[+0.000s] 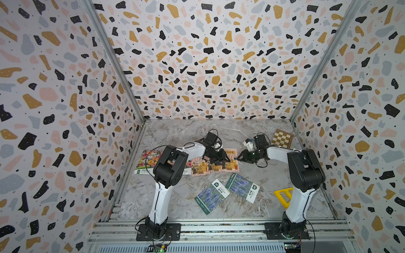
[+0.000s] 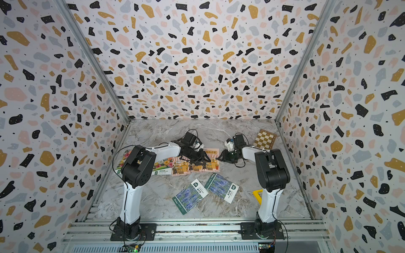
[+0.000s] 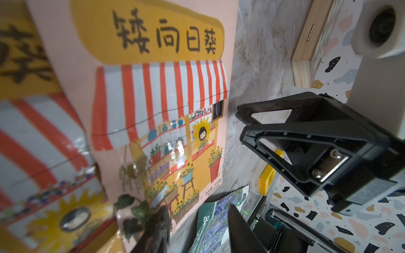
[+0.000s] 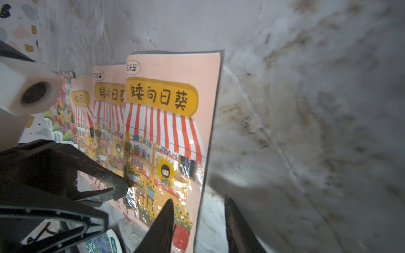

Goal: Arrange the seed packets in a row
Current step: Adjust the seed packet at the center of the board.

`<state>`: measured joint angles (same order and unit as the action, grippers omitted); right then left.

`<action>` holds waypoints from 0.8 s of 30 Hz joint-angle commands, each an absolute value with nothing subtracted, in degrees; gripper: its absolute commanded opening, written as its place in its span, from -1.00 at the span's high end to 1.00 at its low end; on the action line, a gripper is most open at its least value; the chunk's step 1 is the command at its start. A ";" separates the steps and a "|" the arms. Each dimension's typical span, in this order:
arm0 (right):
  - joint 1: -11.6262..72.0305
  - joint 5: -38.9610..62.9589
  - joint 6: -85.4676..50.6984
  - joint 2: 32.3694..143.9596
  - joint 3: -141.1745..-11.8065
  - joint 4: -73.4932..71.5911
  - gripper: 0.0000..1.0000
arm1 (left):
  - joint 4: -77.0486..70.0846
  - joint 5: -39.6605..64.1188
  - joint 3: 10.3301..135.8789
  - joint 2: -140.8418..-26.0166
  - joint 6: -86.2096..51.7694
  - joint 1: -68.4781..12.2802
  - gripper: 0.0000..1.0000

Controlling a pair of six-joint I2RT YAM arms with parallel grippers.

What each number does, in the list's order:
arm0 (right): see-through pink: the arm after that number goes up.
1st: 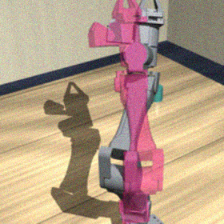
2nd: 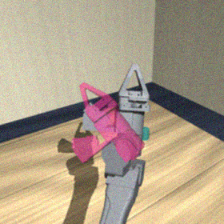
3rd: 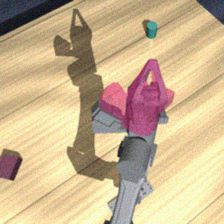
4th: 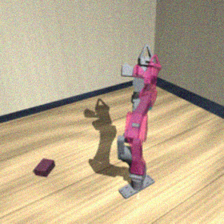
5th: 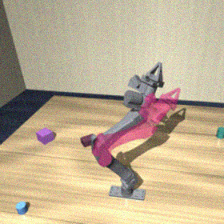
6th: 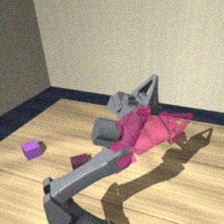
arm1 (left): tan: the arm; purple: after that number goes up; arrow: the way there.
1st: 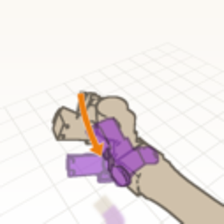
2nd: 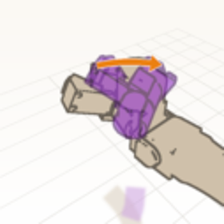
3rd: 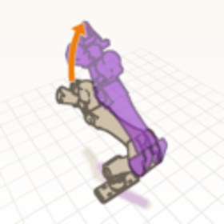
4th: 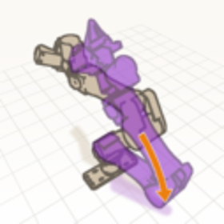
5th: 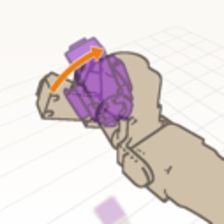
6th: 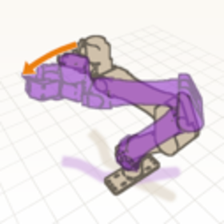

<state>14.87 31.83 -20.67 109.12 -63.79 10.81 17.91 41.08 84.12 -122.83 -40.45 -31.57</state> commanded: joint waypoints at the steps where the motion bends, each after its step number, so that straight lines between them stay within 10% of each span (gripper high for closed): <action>1: 16.96 27.62 -19.77 105.67 -63.59 13.27 0.22 | 20.55 38.48 84.91 -119.32 -37.34 -31.73 0.10; 24: 41.60 19.44 -23.10 90.13 -52.14 20.88 -0.10 | 34.55 20.79 50.65 -78.18 -34.78 -27.42 -0.66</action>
